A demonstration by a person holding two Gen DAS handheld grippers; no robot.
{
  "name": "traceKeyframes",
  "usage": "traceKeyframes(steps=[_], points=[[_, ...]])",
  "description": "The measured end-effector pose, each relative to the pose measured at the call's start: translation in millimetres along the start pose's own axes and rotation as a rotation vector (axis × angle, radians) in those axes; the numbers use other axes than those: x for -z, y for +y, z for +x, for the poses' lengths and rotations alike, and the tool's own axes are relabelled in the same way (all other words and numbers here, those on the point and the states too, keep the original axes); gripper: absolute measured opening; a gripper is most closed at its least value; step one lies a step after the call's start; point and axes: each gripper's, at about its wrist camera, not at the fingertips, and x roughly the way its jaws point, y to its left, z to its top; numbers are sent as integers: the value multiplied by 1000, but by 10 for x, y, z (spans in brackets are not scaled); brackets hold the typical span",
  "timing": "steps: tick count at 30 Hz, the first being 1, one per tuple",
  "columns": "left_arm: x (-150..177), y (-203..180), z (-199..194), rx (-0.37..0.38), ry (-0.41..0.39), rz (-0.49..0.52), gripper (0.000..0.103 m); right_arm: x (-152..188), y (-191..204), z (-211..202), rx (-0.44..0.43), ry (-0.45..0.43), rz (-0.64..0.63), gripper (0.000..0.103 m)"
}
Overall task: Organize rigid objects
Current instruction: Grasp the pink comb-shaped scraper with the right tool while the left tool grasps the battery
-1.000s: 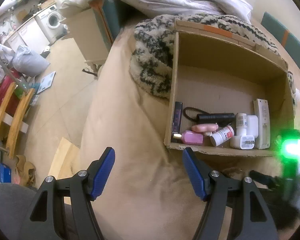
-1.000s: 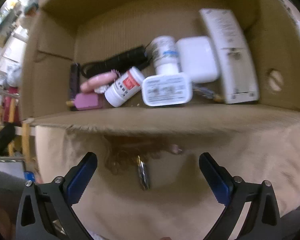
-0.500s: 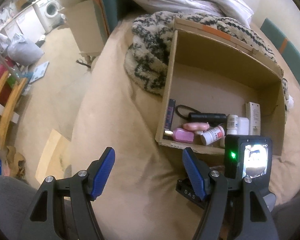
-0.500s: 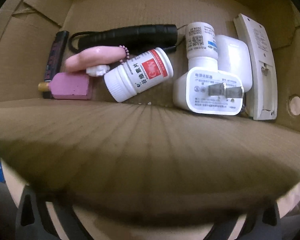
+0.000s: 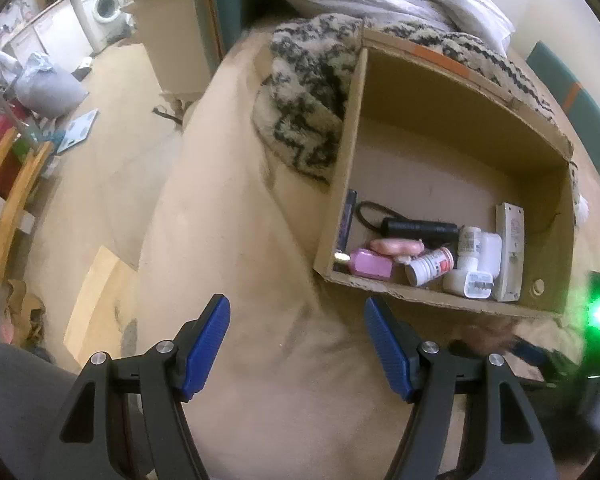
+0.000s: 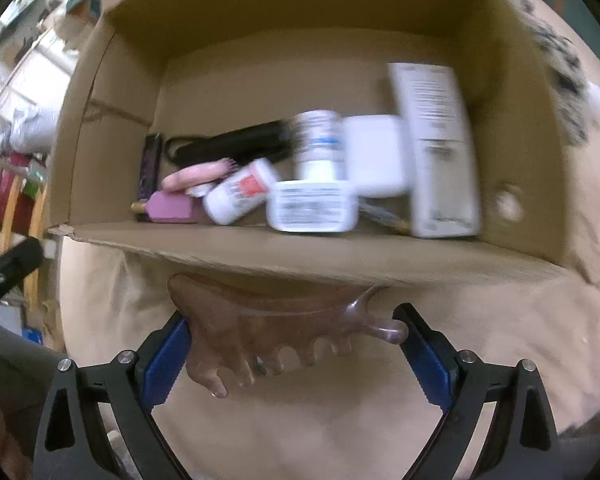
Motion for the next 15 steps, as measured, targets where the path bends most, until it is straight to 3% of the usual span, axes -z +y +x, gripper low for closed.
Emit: traceKeyframes(steps=[6,10,15], points=[[144,-212,196,22,61,43,67,133,-497,-70,-52,-20,168,103],[274,-410,505,54,197,45,67,124,-696,-77,-63,-32,232,103],[407,-755,745,96,265,30,66,145,-942,-106,-73,-30,283,103]])
